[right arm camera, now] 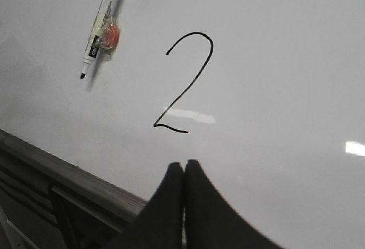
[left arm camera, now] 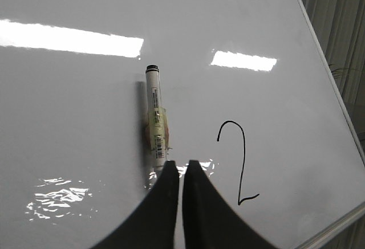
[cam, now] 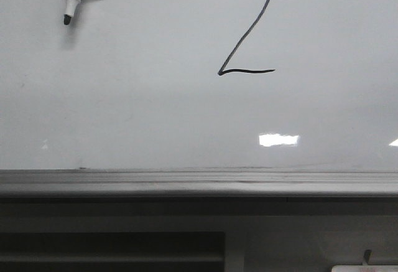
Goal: Write number 2 on whiteboard
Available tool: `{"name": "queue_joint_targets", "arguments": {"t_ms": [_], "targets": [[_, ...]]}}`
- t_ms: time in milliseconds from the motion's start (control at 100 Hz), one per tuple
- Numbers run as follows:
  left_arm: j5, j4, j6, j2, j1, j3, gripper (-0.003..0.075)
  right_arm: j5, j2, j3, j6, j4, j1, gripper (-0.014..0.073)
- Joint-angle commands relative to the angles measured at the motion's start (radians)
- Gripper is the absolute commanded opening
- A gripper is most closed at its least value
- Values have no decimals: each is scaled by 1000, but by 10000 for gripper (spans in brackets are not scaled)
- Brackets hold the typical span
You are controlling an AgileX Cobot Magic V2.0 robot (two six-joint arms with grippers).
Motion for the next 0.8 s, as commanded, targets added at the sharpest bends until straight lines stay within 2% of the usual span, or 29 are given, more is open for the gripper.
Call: {"name": "queue_joint_targets", "arguments": {"t_ms": [0,330,450,500,570,580,690,790], "targets": [[-24,4,-8,9,-1,-27,-20,-43,-5,-24,-10,35,-7,-53],[-22,14,-8,9,-1,-25,-20,-43,-5,-24,-10,35,-7,-53],[-3,228,-40,15,17,-19,-20,-43,-5,-24,-10,35,-7,-53],[-8,353,-131,29,51,-10,-20,-43,-5,-24,-10,35,-7,-53],[-31,518,-334,47,133,15,-20,-43,-5,-24,-10,35,-7,-53],[-31,554,-400,52,164,23,-20,-43,-5,-24,-10,35,-7,-53],[-23,783,-690,61,331,61,-20,-43,-5,-24,-10,35,-7,-53],[-7,957,-877,54,498,73,-20,-43,-5,-24,-10,35,-7,-53]]}}
